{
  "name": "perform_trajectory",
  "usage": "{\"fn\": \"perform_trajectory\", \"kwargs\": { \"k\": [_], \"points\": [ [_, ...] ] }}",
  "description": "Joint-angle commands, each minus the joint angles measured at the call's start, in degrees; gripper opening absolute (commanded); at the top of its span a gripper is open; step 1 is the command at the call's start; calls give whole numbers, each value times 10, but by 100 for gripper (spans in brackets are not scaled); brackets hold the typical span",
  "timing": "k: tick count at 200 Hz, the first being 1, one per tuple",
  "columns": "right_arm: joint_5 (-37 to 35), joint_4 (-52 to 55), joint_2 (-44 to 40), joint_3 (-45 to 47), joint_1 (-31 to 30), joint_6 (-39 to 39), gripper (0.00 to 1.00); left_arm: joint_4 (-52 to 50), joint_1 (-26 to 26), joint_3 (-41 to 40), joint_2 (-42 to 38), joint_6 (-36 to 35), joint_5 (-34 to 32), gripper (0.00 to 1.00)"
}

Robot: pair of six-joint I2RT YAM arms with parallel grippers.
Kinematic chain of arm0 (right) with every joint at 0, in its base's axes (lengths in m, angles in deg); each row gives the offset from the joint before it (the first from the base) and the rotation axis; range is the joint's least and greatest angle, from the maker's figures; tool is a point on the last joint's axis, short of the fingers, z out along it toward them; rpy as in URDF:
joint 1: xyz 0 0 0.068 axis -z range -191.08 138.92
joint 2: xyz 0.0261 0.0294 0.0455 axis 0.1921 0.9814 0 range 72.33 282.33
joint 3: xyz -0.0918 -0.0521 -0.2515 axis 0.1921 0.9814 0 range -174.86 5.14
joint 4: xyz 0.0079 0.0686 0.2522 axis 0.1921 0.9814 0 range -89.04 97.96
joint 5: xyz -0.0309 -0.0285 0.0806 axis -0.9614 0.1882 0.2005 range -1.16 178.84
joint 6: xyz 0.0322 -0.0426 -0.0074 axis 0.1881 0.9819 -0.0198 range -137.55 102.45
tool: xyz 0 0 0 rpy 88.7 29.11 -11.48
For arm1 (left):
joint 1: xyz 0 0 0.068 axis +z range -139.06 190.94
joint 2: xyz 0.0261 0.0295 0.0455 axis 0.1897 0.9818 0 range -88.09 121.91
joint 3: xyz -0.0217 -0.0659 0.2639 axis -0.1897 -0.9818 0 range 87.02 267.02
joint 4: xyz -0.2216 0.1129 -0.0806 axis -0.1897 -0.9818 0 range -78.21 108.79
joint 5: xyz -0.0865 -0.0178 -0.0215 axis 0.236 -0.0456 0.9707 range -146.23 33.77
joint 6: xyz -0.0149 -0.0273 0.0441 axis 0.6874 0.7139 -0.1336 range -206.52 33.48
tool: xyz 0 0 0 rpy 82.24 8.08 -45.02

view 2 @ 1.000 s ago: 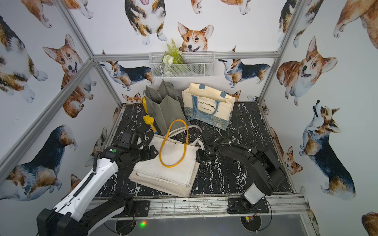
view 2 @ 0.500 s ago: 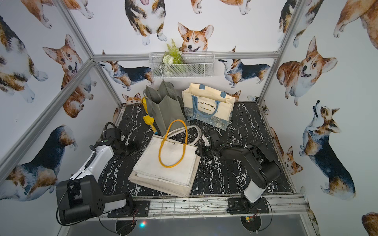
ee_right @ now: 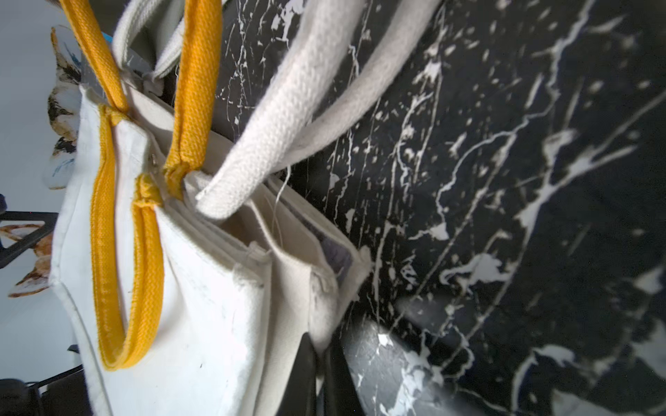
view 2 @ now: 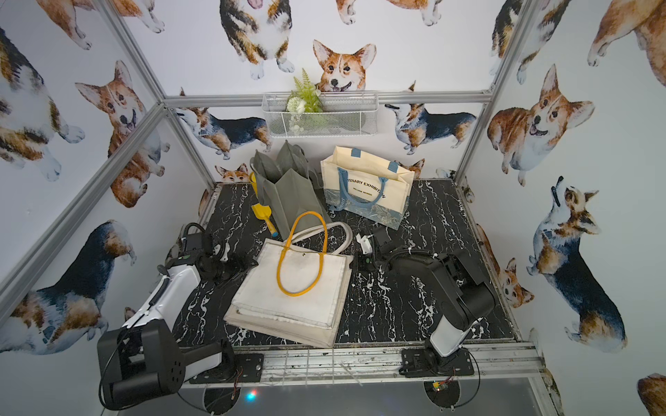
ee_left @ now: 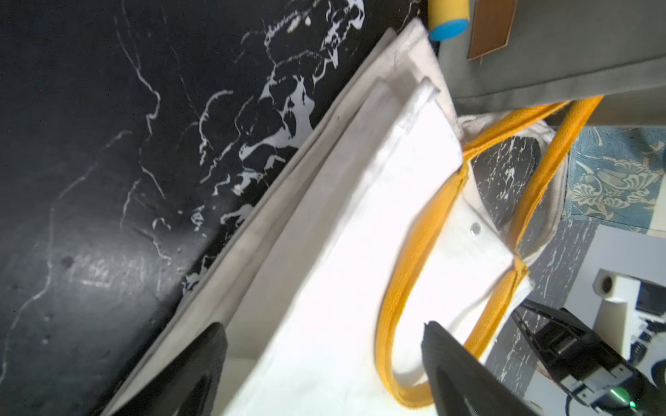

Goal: Put away the canvas bag
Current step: Adjust the canvas bag at the center of the board.

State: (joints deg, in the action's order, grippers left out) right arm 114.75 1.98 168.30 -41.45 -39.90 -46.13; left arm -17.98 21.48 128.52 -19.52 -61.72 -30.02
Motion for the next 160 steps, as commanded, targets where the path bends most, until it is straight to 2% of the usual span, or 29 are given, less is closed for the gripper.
{"fn": "perform_trajectory", "kwargs": {
  "k": [1,33,60,85,104,117,129,160],
  "points": [
    [10,-2,18,-34,29,32,0,1,0,-26,-26,29,18,88],
    [42,62,43,-93,38,75,0,27,1,-37,-32,41,-18,88],
    [54,119,70,-145,55,118,0,17,-1,-26,-24,42,16,87],
    [56,192,90,-194,67,148,0,0,-4,-27,-56,24,19,87],
    [23,207,65,-194,67,167,13,3,-13,-27,-110,21,13,86],
    [7,210,33,-186,68,171,26,2,-26,-20,-149,16,-4,85],
    [-8,212,-2,-176,66,169,35,-15,-42,-1,-153,-3,-7,85],
    [-54,231,-88,-146,49,169,47,10,-121,37,-164,-40,-37,84]
  ]
}}
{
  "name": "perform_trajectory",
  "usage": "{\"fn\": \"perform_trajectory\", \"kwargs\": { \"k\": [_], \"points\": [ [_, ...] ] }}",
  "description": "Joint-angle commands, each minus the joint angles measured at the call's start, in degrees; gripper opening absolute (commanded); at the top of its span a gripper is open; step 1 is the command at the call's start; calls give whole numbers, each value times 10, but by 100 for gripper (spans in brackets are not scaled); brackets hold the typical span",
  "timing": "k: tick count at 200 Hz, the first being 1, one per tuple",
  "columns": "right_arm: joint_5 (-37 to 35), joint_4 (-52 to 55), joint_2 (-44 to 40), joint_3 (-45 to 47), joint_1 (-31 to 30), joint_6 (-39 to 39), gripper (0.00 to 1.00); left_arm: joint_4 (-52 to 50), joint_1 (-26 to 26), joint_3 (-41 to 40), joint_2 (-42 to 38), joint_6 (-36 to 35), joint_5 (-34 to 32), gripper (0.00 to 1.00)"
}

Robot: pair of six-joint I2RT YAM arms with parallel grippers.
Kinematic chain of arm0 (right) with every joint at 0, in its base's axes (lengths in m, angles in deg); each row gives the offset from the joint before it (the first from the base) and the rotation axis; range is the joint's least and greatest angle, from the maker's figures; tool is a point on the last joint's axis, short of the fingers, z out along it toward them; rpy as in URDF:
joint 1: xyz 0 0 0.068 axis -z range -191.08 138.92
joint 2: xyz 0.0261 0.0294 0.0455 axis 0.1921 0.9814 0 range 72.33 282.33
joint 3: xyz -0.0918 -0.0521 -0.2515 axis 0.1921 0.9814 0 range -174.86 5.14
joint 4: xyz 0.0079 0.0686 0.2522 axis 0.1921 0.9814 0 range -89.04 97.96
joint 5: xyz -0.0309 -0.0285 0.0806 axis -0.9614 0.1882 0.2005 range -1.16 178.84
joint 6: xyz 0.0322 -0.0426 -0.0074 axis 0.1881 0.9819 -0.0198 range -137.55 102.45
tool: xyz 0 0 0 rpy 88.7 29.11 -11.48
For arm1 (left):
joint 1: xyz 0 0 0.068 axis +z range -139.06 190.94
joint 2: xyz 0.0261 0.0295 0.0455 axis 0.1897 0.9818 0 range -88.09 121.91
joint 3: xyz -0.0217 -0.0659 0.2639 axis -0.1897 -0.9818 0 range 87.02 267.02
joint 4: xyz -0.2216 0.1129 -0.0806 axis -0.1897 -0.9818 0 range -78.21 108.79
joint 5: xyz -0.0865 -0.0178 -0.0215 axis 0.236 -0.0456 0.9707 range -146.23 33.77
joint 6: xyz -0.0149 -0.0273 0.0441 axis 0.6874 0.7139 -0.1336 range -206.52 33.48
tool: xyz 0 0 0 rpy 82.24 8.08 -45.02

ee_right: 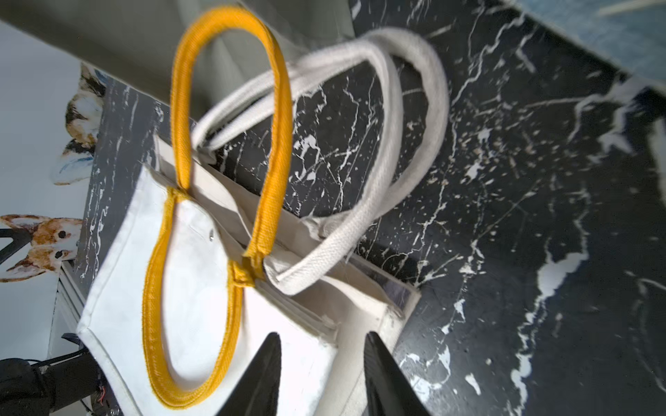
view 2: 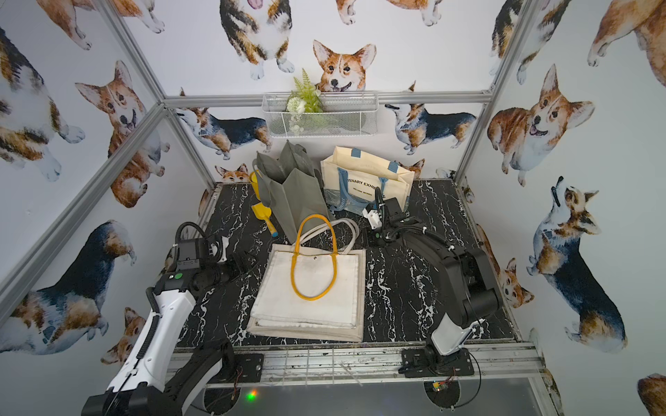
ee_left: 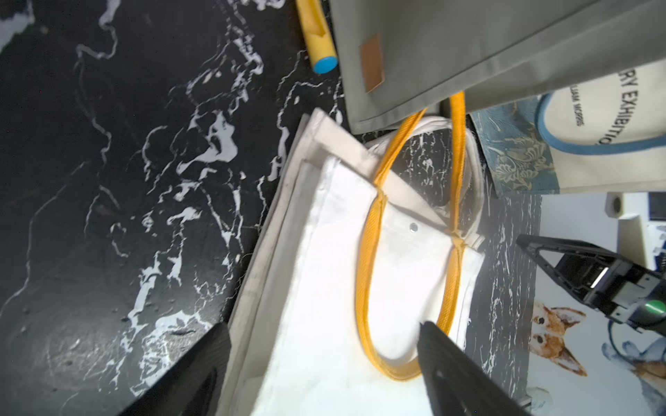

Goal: Put away the canvas bag
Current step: Adjust the canvas bag at the center of the board, then pick up the canvas bag from the center of the board.

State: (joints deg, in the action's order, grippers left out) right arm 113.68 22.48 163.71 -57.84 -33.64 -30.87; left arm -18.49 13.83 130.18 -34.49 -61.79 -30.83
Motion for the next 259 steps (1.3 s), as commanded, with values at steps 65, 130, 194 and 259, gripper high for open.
{"fn": "perform_trajectory", "kwargs": {
  "k": [65,130,194,259],
  "points": [
    [-71,-30,-98,101,-131,-29,56,320,-168,28,31,-103,-177,85],
    [-91,-43,-98,128,-172,-57,57,462,-231,149,237,-140,-211,85],
    [-113,-50,-143,173,-172,-64,56,454,-264,201,316,-118,-348,81],
    [-111,-73,-169,203,-172,-65,53,454,-265,228,356,-108,-337,31]
  ]
}}
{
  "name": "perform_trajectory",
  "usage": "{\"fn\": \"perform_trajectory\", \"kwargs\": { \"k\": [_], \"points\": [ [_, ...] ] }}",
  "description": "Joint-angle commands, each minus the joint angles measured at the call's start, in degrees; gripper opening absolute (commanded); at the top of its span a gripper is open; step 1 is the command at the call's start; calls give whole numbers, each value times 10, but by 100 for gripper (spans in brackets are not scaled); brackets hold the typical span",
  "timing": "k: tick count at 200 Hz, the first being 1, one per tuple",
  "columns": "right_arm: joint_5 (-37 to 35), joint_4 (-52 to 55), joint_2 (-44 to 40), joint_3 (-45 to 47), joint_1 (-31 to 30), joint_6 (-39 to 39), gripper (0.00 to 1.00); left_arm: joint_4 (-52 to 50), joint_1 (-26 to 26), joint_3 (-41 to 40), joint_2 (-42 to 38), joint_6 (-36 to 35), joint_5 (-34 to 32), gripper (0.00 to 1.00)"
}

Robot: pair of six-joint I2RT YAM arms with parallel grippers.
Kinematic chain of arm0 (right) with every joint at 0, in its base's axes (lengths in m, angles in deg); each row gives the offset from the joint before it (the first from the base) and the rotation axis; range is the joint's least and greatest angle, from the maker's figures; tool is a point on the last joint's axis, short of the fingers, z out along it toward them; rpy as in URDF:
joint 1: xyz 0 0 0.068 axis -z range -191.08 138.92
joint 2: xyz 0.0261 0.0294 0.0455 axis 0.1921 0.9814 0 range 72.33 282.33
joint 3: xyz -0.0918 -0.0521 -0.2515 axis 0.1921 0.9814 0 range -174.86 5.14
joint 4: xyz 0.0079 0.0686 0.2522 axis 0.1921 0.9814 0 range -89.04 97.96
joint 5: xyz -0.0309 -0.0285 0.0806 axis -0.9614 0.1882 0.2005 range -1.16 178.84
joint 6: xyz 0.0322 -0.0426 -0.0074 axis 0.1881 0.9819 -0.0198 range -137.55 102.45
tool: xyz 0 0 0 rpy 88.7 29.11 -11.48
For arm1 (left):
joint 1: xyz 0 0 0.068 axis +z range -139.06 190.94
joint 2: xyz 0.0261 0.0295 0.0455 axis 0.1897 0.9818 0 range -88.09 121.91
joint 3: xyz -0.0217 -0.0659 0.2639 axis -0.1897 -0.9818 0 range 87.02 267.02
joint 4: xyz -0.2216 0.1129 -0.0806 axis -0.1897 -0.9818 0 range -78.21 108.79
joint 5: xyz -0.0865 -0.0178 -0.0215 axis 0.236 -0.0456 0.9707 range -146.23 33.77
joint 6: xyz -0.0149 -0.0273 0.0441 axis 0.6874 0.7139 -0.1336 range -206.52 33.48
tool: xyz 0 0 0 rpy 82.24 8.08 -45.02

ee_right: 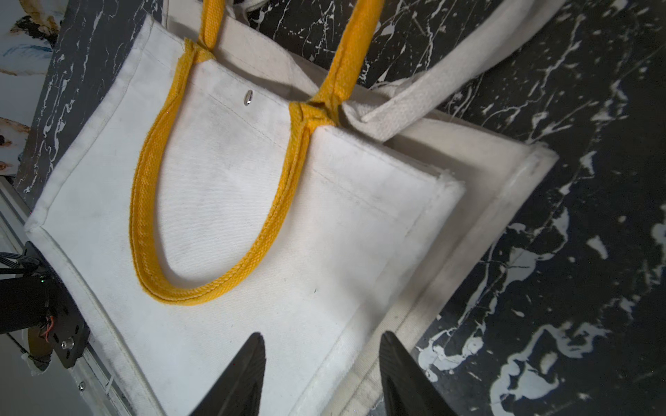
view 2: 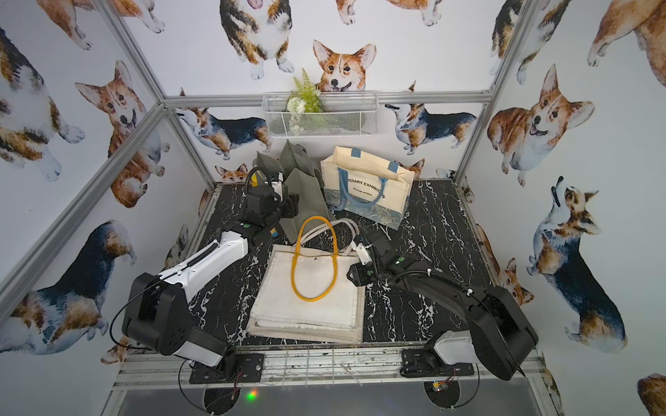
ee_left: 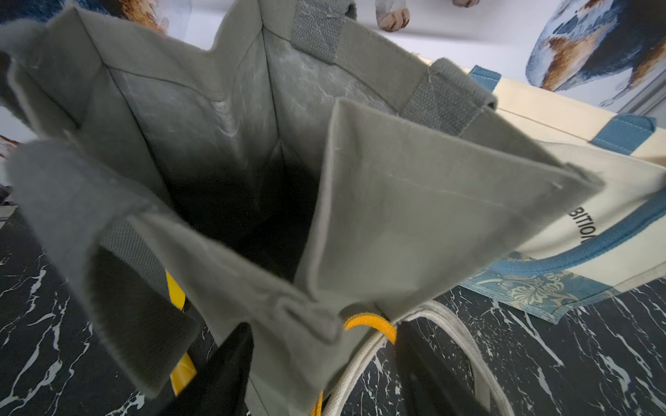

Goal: Put away the canvas bag
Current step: Pick up the canvas bag from the center of the board.

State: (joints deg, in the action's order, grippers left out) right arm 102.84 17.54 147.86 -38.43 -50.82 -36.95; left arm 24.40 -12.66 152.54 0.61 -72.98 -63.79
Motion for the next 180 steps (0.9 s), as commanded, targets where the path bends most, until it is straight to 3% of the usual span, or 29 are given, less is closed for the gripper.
{"fn": "perform_trajectory", "kwargs": {
  "k": [1,21,106,180],
  "points": [
    [-3,-23,-12,9,-1,-4,53,25,0,4,5,4,-8,29],
    [0,-26,-19,16,-1,-1,51,40,-1,-5,-2,8,-14,0],
    [7,-49,-32,29,-1,5,50,123,-1,-45,-126,-25,-65,0],
    [1,-33,-49,0,-1,43,55,63,-1,-36,-228,-46,-68,0]
  ]
}}
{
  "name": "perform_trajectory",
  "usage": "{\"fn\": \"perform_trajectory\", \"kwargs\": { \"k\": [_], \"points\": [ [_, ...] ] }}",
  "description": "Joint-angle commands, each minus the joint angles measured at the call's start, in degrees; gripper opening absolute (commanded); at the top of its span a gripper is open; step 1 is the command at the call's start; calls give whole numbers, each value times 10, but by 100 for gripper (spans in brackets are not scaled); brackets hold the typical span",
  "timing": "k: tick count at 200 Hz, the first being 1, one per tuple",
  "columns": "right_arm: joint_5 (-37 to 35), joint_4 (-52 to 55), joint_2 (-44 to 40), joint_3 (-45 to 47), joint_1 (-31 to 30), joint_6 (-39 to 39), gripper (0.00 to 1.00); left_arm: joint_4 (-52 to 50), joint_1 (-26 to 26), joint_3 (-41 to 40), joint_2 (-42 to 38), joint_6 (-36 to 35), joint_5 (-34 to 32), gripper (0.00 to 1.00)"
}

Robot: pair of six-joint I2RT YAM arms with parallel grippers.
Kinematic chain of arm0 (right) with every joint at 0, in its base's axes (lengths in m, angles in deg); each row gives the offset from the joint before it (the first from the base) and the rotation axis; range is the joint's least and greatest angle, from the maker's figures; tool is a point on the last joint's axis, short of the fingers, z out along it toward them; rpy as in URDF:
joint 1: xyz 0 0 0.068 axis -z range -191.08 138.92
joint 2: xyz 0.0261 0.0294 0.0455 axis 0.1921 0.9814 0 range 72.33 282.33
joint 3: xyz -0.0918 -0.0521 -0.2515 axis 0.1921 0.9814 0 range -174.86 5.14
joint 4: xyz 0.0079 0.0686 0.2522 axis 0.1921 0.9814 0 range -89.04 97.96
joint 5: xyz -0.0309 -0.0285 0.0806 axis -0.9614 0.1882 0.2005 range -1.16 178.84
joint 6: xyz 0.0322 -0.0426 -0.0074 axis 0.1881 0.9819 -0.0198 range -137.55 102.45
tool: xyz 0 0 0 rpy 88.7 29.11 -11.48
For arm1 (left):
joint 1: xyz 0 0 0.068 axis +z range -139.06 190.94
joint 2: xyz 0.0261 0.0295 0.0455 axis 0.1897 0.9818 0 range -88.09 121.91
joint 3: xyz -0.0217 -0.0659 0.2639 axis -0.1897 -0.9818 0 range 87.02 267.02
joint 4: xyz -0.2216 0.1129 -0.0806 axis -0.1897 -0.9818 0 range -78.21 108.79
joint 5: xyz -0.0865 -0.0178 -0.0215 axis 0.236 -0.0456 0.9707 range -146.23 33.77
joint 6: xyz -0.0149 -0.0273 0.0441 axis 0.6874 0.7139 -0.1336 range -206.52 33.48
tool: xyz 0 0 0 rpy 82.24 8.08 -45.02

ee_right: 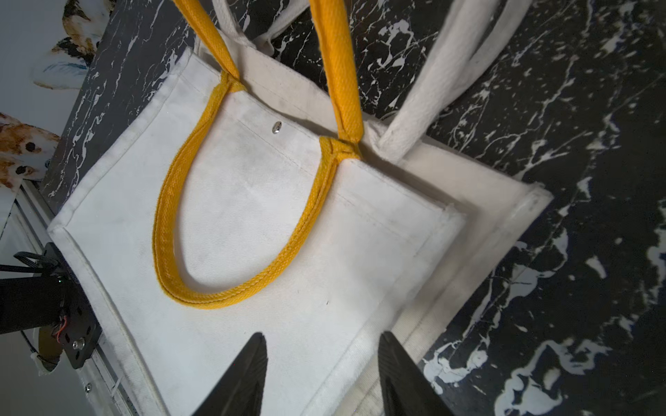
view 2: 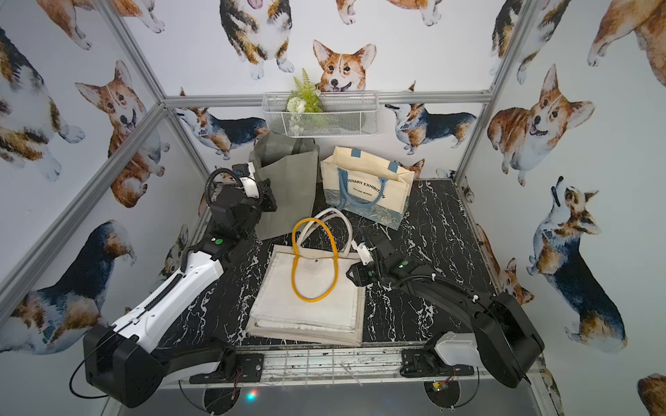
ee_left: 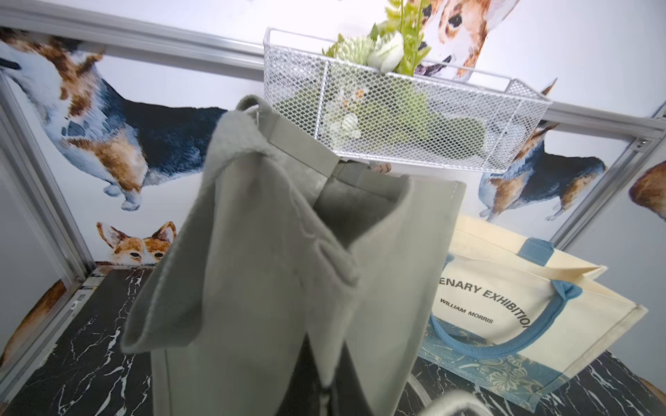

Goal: Put away the canvas bag
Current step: Pick up the canvas bag from the center of the board, then place the canvas bag at the center of the board.

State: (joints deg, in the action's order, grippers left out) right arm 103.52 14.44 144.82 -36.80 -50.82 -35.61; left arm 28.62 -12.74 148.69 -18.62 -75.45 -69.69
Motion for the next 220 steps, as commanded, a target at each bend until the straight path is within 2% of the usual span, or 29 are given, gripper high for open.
{"fn": "perform_trajectory", "kwargs": {
  "k": [1,25,59,106,146,171,204,220],
  "points": [
    [-6,-3,-19,-18,-1,31,55,20,0,2,-37,-22,-10,0],
    [3,-15,-22,-27,-1,47,56,5,0,-10,-67,-39,-44,0],
    [17,-6,-4,-58,-1,47,57,-11,1,-19,-114,-49,-58,0],
    [23,-7,22,-92,-1,47,59,-87,1,27,-136,-71,-79,0],
    [21,-9,42,-124,1,69,61,-122,1,55,-151,-47,-80,0],
    [35,-50,67,-142,2,98,62,-166,0,86,-147,-21,-73,0],
    [49,16,132,-229,14,92,62,-209,-6,121,-140,30,-40,0],
    [69,18,131,-243,15,89,62,-216,-17,129,-143,51,-12,0]
  ]
}}
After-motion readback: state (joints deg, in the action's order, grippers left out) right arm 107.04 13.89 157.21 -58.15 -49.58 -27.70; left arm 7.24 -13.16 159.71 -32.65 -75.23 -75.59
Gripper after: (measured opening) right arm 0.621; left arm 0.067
